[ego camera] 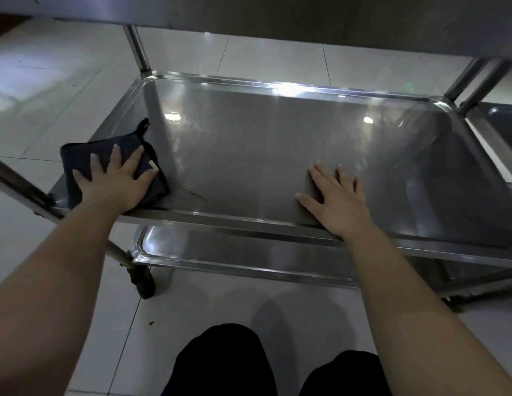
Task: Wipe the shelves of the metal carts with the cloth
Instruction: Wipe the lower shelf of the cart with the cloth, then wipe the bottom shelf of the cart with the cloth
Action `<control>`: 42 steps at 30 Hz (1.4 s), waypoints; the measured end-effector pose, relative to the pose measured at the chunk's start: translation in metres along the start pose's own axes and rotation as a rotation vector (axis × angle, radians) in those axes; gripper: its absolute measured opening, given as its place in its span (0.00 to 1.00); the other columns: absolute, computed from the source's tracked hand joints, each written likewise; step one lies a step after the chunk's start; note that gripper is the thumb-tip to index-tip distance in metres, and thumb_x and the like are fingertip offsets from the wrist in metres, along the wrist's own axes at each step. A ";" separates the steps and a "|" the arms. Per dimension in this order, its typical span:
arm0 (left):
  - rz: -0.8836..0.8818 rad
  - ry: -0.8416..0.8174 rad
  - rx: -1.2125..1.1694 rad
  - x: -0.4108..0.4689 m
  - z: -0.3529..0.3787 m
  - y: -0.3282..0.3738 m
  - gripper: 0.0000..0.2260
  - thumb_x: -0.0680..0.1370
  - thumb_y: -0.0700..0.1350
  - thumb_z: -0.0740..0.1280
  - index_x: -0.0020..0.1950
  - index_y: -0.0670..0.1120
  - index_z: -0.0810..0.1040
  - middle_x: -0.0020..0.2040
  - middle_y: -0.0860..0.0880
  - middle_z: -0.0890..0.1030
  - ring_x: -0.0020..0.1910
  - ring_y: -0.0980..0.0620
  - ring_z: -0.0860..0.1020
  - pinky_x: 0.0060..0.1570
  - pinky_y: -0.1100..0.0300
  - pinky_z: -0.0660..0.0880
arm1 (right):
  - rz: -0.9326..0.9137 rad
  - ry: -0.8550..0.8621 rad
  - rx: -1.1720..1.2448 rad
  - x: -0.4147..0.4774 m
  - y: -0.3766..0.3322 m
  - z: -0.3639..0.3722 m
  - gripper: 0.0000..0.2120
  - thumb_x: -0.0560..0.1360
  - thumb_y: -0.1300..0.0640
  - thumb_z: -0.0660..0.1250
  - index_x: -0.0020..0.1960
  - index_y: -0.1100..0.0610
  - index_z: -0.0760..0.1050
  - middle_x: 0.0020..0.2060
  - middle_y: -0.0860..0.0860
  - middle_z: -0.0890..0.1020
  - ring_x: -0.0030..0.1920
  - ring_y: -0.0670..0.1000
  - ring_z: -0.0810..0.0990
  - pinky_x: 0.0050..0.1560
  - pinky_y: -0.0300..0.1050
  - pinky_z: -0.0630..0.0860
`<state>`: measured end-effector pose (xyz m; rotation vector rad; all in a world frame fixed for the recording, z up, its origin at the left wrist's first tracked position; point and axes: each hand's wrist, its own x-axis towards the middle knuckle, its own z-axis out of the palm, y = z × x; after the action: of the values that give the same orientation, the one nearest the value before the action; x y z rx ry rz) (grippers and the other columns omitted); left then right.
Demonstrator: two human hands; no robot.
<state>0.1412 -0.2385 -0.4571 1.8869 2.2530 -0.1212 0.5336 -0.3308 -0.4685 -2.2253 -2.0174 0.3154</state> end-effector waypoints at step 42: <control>0.344 -0.115 -0.549 -0.144 0.015 0.216 0.13 0.76 0.50 0.71 0.56 0.45 0.77 0.52 0.45 0.80 0.53 0.45 0.79 0.52 0.51 0.75 | -0.242 0.137 -0.563 0.014 -0.016 -0.066 0.19 0.74 0.56 0.66 0.64 0.51 0.71 0.68 0.59 0.65 0.68 0.62 0.61 0.71 0.59 0.56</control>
<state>0.3780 -0.3412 -0.4277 1.8526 1.6292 0.3884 0.5350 -0.3115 -0.4020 -2.1466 -2.4871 -0.4733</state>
